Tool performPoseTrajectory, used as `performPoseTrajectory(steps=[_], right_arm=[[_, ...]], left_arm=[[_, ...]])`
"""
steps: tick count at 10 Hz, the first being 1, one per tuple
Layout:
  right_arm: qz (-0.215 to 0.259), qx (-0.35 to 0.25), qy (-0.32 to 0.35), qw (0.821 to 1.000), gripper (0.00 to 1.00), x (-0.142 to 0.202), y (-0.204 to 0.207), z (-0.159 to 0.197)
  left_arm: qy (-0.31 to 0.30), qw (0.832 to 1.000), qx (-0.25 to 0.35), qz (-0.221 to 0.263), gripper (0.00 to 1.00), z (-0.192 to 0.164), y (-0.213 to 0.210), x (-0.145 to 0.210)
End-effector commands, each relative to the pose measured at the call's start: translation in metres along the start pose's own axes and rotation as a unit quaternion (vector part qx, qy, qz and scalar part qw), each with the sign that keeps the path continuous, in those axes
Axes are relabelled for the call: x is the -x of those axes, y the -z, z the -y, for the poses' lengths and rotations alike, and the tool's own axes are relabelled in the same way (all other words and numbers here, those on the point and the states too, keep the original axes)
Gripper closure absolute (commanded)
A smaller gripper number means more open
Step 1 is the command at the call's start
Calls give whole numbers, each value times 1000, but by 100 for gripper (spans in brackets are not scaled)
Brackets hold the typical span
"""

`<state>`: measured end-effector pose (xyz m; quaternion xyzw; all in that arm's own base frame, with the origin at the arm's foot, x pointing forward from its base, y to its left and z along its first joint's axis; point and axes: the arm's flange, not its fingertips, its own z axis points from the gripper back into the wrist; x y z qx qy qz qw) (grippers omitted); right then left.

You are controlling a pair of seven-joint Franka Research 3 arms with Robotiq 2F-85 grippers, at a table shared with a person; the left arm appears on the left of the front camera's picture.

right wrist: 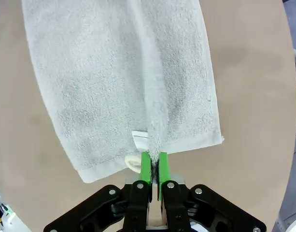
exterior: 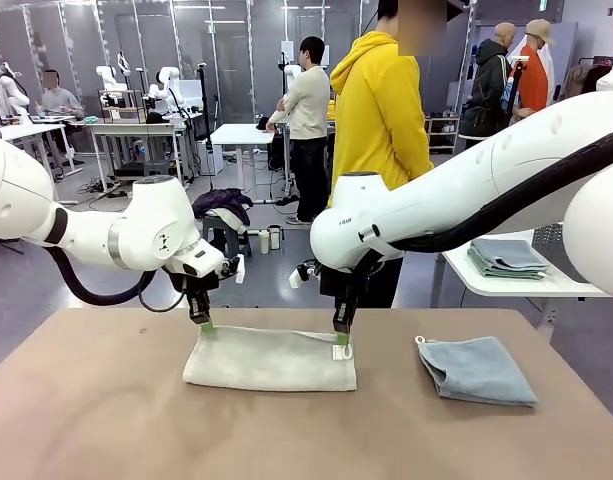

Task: Fold the towels and place them in the basket.
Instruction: When a person lays out a Towel with hook on the table, fold it in half twice.

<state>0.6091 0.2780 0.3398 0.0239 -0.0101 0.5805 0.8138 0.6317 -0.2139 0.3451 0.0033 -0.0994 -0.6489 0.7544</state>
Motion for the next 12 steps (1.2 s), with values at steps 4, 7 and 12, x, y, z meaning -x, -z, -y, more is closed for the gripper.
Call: performPoseTrajectory(steps=[4, 7, 12], right_arm=[[4, 35, 22, 999, 93, 6, 10, 9], [28, 41, 8, 999, 93, 7, 7, 5], [31, 72, 1, 997, 14, 7, 3, 0]], left_arm=[[42, 999, -1, 0, 93, -4, 3, 5], [43, 999, -13, 4, 93, 0, 5, 7], [36, 998, -40, 24, 19, 6, -3, 10]])
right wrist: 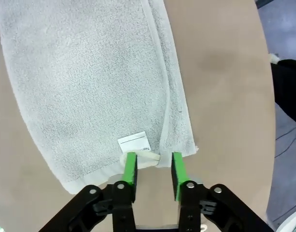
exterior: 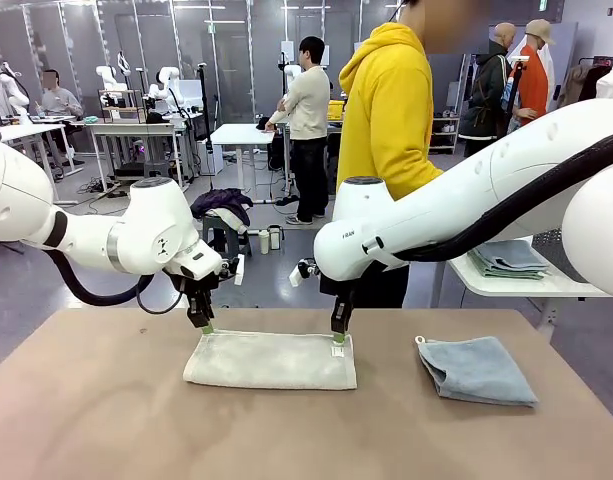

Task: Fold the towels and place them in the basket.
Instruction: When a person lays out a Towel with hook on the table, fold it in half twice.

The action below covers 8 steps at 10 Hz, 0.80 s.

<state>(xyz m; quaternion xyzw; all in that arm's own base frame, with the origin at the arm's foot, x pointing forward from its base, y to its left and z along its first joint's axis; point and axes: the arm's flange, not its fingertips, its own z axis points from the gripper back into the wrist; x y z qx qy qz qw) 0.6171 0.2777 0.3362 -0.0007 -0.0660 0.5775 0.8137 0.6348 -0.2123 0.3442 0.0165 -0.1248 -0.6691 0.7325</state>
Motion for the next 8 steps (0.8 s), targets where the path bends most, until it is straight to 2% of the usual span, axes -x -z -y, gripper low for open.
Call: performPoseTrajectory(steps=[1, 3, 4, 5, 6, 8], right_arm=[[-2, 31, -1, 1000, 0, 10, -4, -8], [4, 36, -4, 999, 0, 10, -9, -10], [8, 35, -3, 999, 14, 11, -12, -10], [11, 35, -1, 999, 5, 12, -14, -11], [14, 36, 0, 999, 0, 13, -16, -12], [21, 34, 4, 999, 0, 14, -19, -13]], left_arm=[[8, 1000, -19, 16, 0, 11, -10, 7], [22, 999, -10, 21, 0, 17, -18, 10], [21, 999, -7, 27, 4, 19, -22, 12], [16, 999, -8, 26, 0, 20, -24, 14], [15, 999, -6, 28, 0, 23, -25, 14], [5, 1000, -7, 29, 0, 30, -29, 17]])
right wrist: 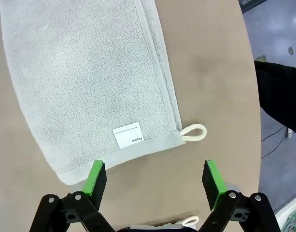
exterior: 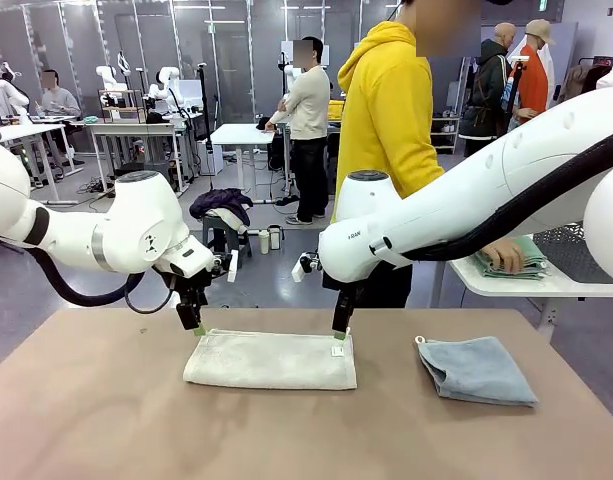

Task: Fold the towels and place them in the basket.
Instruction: When a person lays out a Towel with hook on the table, fold it in half twice.

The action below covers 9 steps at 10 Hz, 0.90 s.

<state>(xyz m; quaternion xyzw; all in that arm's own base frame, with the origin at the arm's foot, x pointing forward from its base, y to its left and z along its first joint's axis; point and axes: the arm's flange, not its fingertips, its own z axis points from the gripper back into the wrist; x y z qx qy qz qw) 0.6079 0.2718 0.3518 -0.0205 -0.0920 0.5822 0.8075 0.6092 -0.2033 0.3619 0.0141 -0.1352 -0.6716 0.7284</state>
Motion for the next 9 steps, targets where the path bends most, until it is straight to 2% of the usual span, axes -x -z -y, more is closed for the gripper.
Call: performPoseTrajectory(steps=[1, 5, 6, 7, 9], right_arm=[[-1, -1, -1, 1000, 0, -1, 1, 1], [1, -1, -1, 1000, 0, -2, 1, 0], [15, 9, 24, 1000, 0, -4, -5, -6], [-5, 19, 79, 997, 0, -4, -11, -13], [1, 28, 176, 984, 0, 1, -29, -33]], left_arm=[[3, 1000, -1, -1, 0, -3, 2, -1], [3, 1000, -1, -1, 0, -3, 2, -1], [1, 1000, 1, 0, 0, 1, 1, -1], [-62, 997, -2, -38, 0, 15, -8, -7], [-180, 982, -3, -58, 0, 51, -36, -1]])
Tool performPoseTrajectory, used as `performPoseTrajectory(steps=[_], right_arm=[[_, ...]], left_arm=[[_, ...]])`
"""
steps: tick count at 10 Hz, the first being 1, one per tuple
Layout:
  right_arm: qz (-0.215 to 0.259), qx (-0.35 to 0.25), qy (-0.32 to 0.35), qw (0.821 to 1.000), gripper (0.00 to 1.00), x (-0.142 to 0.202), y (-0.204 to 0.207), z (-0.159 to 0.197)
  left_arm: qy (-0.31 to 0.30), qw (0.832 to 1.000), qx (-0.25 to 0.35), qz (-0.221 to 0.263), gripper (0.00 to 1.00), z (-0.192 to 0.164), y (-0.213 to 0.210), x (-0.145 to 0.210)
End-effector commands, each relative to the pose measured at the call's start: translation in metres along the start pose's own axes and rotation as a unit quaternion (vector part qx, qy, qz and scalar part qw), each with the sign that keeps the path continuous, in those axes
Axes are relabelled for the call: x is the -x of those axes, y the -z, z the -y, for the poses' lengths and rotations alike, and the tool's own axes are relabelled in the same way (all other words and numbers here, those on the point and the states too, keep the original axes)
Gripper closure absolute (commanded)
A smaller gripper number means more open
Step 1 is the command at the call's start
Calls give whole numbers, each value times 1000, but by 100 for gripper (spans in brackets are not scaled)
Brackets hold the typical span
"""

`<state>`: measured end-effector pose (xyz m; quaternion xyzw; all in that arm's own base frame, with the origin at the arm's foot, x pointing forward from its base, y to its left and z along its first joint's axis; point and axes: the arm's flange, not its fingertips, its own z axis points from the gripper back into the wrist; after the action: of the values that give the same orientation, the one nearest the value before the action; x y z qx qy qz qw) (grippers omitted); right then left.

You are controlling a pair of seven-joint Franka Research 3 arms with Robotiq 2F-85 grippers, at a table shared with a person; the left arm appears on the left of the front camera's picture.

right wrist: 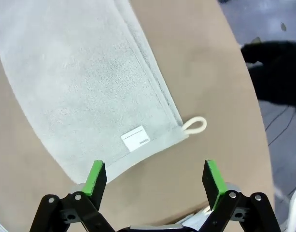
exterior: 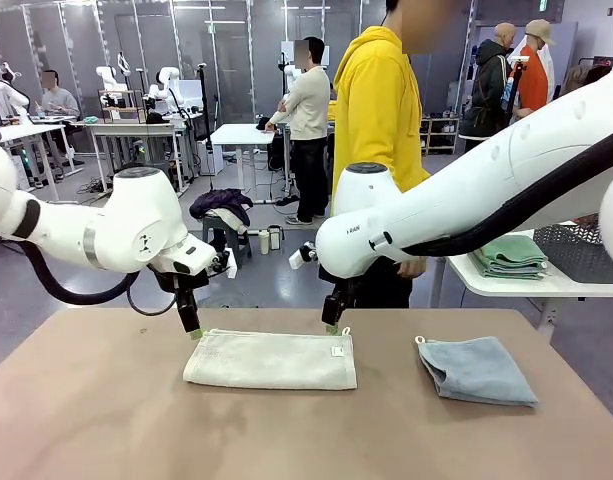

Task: Fold the towels and place them in the basket.
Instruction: When a person lays out a Towel with hook on the table, fold it in half twice.

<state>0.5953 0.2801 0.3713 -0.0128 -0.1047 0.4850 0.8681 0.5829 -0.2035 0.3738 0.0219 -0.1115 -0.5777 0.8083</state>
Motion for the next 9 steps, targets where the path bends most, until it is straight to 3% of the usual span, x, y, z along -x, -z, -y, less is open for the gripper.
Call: performPoseTrajectory(steps=[1, 5, 9], right_arm=[[-8, 26, 104, 994, 0, 16, -14, -27], [-44, 38, 280, 958, 0, 24, -15, -40], [-39, -2, 374, 927, 0, 23, -2, -31]], left_arm=[[-102, 995, -2, -14, 0, 44, -33, 18], [-261, 964, 12, 45, 0, 104, -74, 82], [-273, 957, 19, 95, 0, 159, -89, 131]])
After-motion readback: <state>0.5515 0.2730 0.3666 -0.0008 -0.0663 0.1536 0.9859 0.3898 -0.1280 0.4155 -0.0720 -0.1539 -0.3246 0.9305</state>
